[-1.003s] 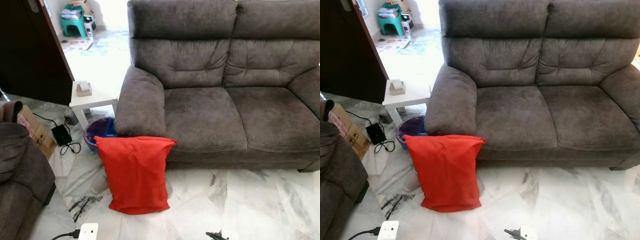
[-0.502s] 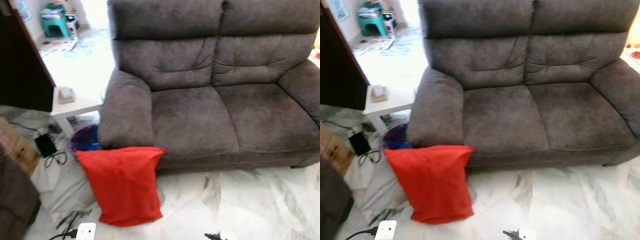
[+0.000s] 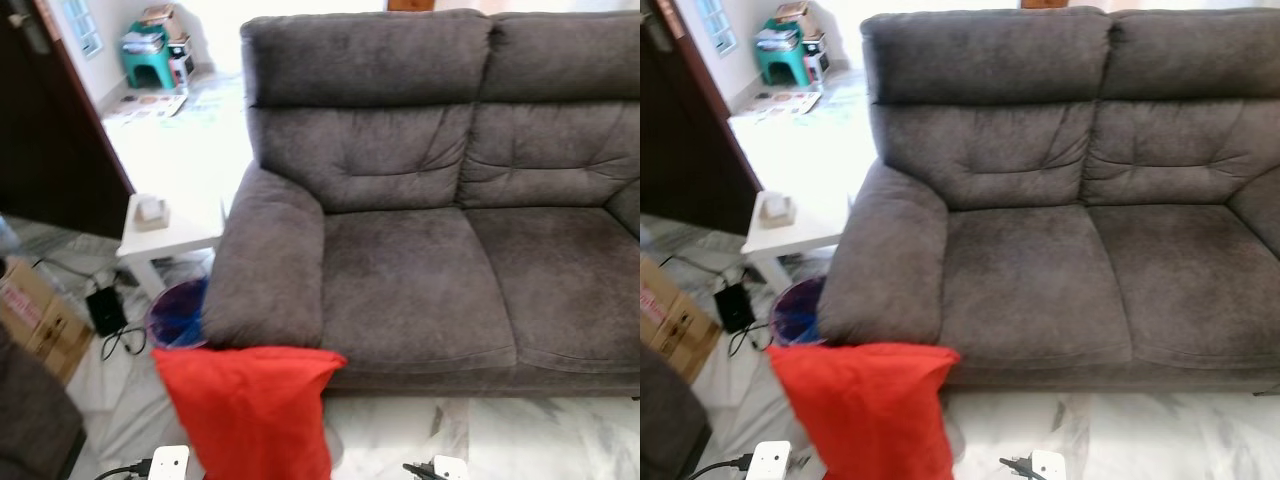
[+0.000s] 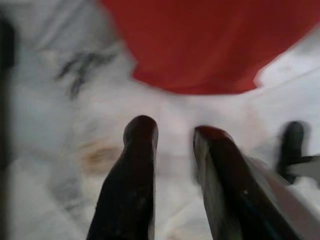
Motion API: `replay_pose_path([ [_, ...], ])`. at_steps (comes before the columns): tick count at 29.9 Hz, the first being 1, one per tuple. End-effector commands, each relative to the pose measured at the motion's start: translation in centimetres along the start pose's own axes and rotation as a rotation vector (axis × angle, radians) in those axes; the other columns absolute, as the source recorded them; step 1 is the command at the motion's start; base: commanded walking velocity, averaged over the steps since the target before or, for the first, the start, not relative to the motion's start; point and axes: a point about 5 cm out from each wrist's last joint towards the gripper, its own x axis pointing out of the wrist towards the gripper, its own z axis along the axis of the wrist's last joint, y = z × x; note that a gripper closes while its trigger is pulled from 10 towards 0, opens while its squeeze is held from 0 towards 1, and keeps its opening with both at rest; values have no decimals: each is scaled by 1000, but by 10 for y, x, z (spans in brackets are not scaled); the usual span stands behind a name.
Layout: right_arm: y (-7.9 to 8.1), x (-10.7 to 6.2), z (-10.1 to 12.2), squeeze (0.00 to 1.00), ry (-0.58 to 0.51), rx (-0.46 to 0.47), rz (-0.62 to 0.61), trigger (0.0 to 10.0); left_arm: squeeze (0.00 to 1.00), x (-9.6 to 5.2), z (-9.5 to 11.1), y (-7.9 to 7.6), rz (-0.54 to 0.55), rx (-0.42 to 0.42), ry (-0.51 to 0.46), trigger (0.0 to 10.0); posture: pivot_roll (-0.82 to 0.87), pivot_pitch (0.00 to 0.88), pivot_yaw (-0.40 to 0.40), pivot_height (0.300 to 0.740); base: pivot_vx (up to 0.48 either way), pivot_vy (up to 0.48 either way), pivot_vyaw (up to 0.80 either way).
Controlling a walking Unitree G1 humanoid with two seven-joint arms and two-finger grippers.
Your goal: Move the pillow to the sofa from floor
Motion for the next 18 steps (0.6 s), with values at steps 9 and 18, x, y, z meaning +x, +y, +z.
replay_pose_path([
  [9, 7, 1, 4, 0, -15, -6, 18, 10000, 0, -2, -7, 13, 45, -4, 14, 10000, 7, 93, 47, 740, 0, 0, 800],
  [18, 8, 2, 6, 0, -33, -5, 23, 10000, 0, -2, -2, 13, 59, -37, -43, 10000, 14, 106, 47, 740, 0, 0, 800],
])
